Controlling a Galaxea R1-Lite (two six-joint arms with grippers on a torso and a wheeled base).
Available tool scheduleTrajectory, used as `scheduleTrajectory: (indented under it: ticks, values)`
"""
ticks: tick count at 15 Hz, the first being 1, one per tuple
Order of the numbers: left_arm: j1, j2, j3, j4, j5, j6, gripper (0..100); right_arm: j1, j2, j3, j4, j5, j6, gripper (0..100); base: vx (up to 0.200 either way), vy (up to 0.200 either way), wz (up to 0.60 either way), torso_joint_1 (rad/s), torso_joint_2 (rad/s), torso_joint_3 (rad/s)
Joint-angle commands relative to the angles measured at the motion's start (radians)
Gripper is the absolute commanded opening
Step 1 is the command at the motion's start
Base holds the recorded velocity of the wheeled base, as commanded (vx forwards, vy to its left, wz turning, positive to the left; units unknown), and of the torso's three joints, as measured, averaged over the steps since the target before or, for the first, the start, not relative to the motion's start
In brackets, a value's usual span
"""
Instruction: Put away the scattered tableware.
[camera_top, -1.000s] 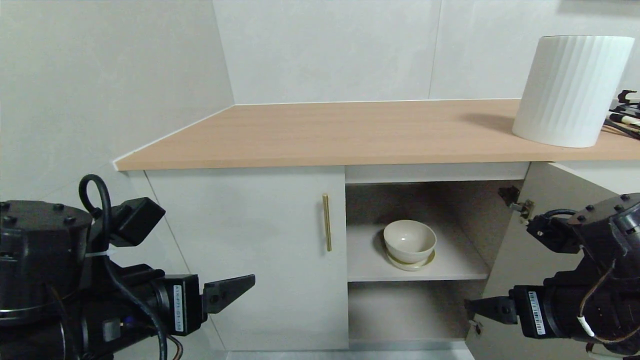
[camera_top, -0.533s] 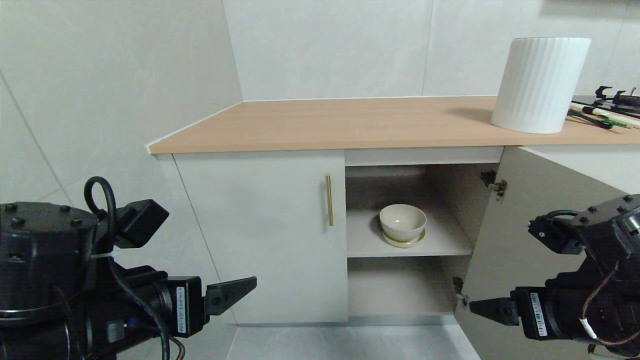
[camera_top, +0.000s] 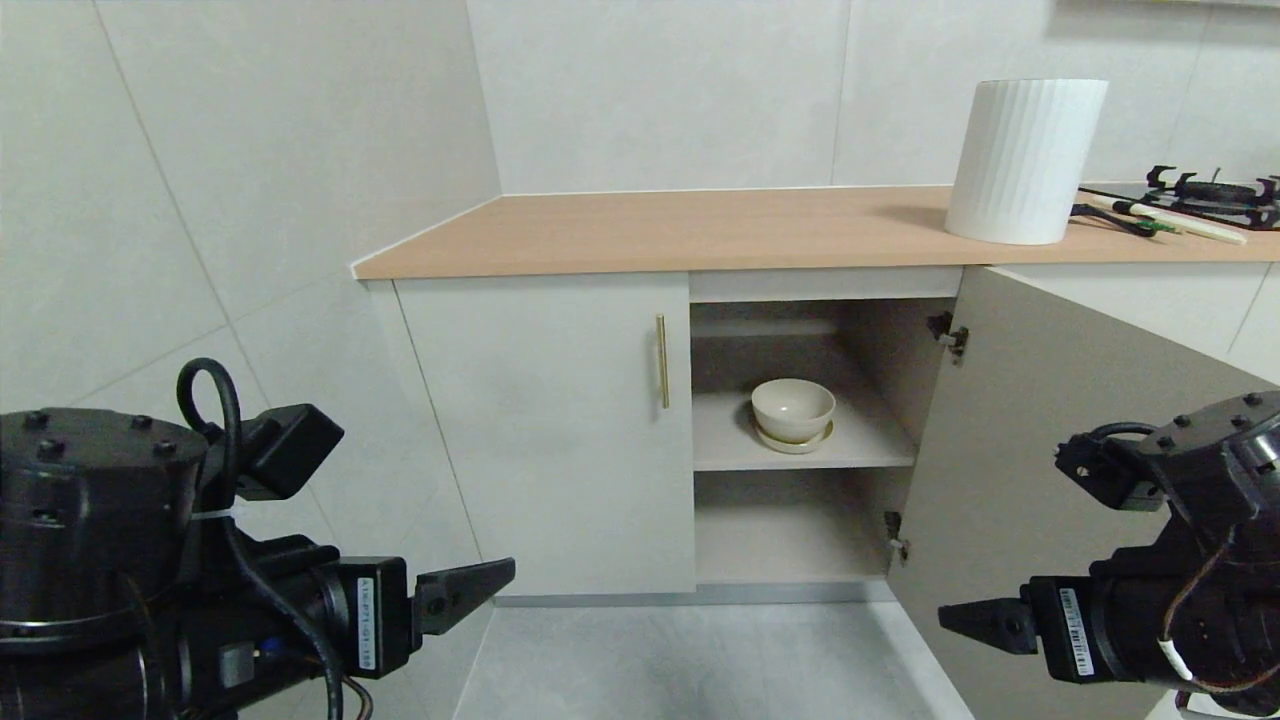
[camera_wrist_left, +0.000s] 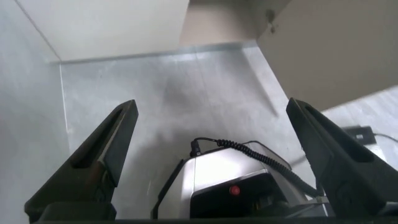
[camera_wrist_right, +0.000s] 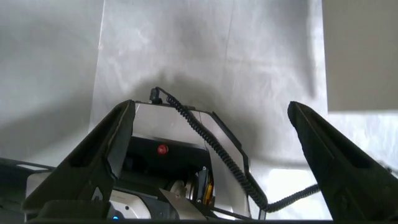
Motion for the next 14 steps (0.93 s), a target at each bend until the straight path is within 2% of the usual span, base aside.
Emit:
scheduleTrajectory:
  ticks: [1, 10, 14]
  values:
    - [-0.001, 0.003, 0.0, -0.001, 0.0, 0.0, 100, 0.0, 0.004, 0.002, -0.001, 0.0, 0.0, 100, 0.0, 0.0, 0.0, 0.0, 0.0, 0.0]
    - [-0.003, 0.004, 0.0, -0.001, -0.001, 0.001, 100, 0.0, 0.002, 0.004, 0.001, 0.0, -0.001, 100, 0.0, 0.0, 0.0, 0.0, 0.0, 0.0]
    - [-0.006, 0.003, 0.006, -0.001, 0.002, 0.015, 100, -0.001, -0.036, 0.005, 0.07, 0.0, -0.066, 100, 0.0, -0.2, 0.0, -0.001, 0.01, 0.007]
